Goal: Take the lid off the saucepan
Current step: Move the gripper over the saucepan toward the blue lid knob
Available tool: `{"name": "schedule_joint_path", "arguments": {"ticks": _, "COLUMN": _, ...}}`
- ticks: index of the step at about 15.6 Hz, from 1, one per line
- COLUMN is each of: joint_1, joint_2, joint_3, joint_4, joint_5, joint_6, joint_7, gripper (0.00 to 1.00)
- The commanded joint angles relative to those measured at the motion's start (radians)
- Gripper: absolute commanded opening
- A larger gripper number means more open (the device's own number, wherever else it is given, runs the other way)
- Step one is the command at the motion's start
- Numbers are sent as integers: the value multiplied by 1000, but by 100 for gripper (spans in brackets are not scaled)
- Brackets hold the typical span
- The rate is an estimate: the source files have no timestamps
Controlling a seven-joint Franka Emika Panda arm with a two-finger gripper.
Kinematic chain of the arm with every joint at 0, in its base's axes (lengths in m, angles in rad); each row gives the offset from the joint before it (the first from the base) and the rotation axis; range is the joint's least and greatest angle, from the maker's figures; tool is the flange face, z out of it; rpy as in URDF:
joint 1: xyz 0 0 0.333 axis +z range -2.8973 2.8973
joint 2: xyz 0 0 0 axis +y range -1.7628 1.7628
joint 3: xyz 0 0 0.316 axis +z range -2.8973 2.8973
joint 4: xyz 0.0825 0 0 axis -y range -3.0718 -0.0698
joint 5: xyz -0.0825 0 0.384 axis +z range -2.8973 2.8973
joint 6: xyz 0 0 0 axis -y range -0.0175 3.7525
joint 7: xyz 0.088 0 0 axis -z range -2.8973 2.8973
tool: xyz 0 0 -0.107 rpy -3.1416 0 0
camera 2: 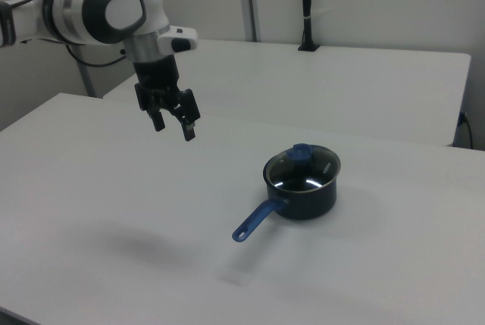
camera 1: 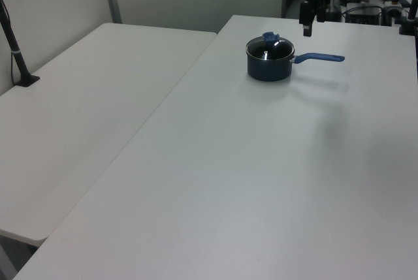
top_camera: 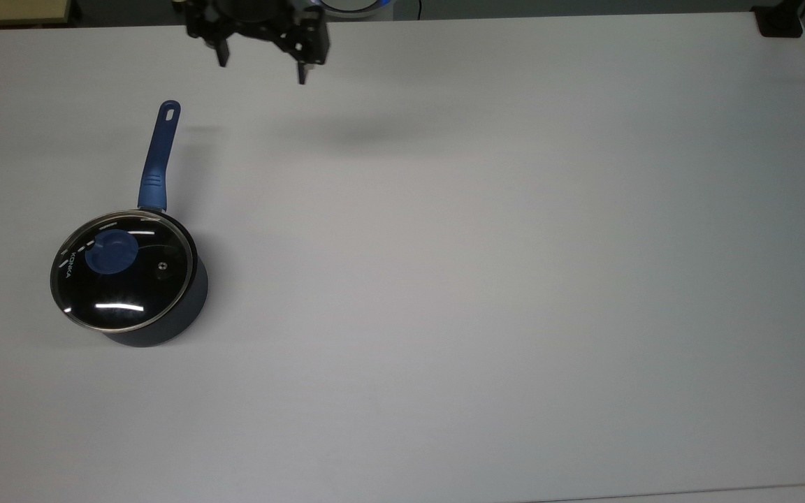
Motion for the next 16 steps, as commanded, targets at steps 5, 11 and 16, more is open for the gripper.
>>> {"name": "schedule_joint_path", "arguments": {"ticks": 5, "joint_1": -2, "joint_2": -9, "joint_3": -1, "joint_4": -15, "joint_5": -10, "joint_6": 20, "joint_7": -5, "gripper": 100}}
{"name": "schedule_joint_path", "arguments": {"ticks": 11, "joint_1": -89, "joint_2": 29, "joint_3": -8, "joint_4": -7, "joint_5": 1, "joint_6": 113, "joint_7": -134, "gripper": 100}}
{"name": "schedule_joint_path", "arguments": {"ticks": 16, "joint_1": -201, "joint_2": 181, "joint_3": -8, "joint_4": 89, "joint_5": 7, "joint_6": 239, "joint_7": -217, "gripper": 100}}
